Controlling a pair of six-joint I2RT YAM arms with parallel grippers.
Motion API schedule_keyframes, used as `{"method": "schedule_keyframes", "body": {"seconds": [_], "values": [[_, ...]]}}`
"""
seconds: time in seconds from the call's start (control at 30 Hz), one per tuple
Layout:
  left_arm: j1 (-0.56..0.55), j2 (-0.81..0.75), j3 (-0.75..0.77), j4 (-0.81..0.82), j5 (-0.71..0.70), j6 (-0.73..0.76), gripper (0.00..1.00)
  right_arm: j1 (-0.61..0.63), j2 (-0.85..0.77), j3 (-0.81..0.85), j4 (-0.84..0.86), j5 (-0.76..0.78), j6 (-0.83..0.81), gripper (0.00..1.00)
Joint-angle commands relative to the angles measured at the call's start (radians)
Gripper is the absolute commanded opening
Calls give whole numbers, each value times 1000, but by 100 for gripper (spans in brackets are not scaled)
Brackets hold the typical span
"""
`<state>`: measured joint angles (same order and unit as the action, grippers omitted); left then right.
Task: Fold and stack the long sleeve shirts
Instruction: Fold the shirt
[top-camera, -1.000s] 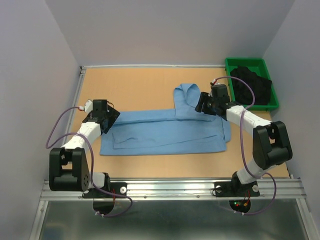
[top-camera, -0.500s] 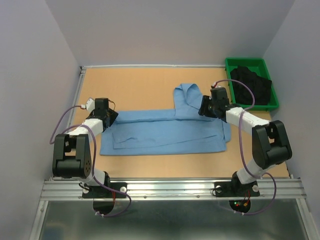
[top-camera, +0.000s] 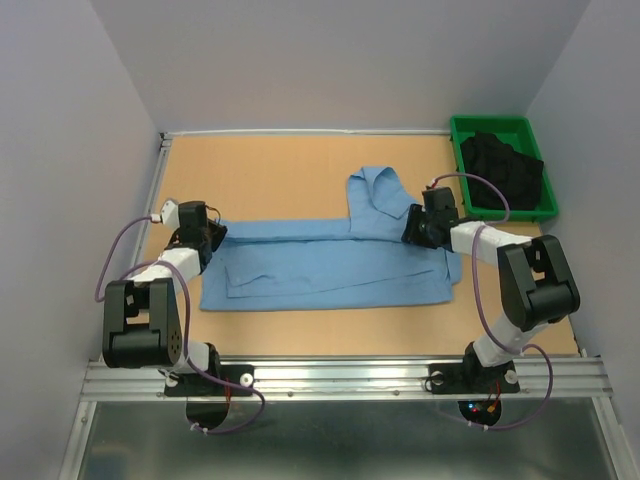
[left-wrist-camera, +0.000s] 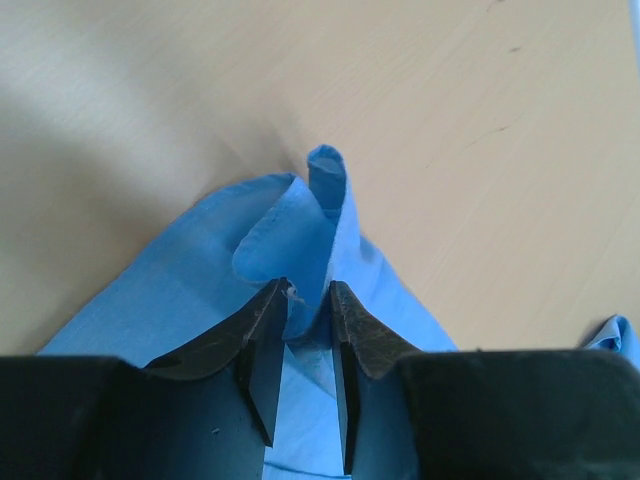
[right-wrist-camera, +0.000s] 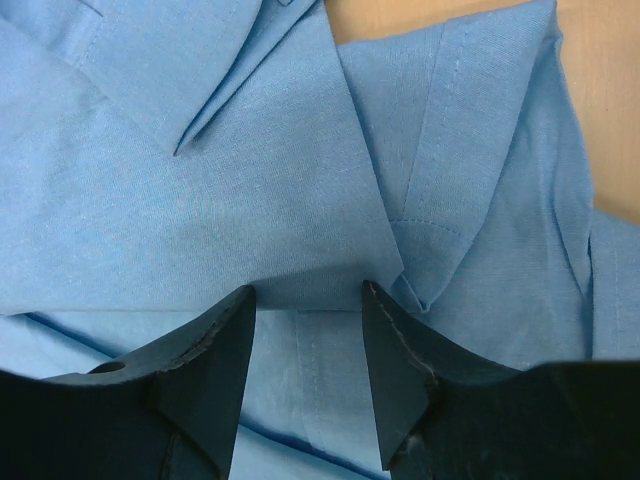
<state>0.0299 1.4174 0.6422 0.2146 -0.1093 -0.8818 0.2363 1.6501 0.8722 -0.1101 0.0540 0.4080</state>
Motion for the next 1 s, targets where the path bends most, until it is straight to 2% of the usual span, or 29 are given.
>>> {"method": "schedule_keyframes", "body": {"seconds": [0.0, 0.13, 0.2, 0.23, 0.27, 0.37, 0.47, 0.67, 0.73, 0.83, 0.97], "values": [[5, -44, -19, -82, -44, -37, 35, -8, -7, -38, 18, 27, 23, 52], [11, -38, -29, -153, -53, -54, 39, -9, -33, -27, 16, 10, 25, 53], [15, -63, -15, -193, -58, -55, 48, -9, -61, -16, 15, -9, 6, 55], [13, -90, -10, -213, -62, -48, 57, -9, -81, -6, 15, -29, 3, 57], [13, -110, -3, -236, -69, -48, 57, -9, -81, 1, 15, -37, -1, 59], [13, -193, 30, -290, -99, -28, 79, -9, -127, 27, 3, -92, -6, 68], [11, -241, 74, -302, -76, 23, 86, -8, -161, 63, 4, -173, 3, 76], [-79, -213, 169, -219, 88, 8, 88, 52, -118, 175, 56, -278, 93, 80], [-145, -187, 198, -186, 96, -2, 86, 87, -80, 226, 85, -286, 135, 80], [-186, -115, 240, -146, 103, -3, 81, 115, -23, 301, 145, -321, 181, 80], [-196, -6, 258, -98, 134, 26, 75, 170, 69, 387, 191, -338, 201, 77]]}}
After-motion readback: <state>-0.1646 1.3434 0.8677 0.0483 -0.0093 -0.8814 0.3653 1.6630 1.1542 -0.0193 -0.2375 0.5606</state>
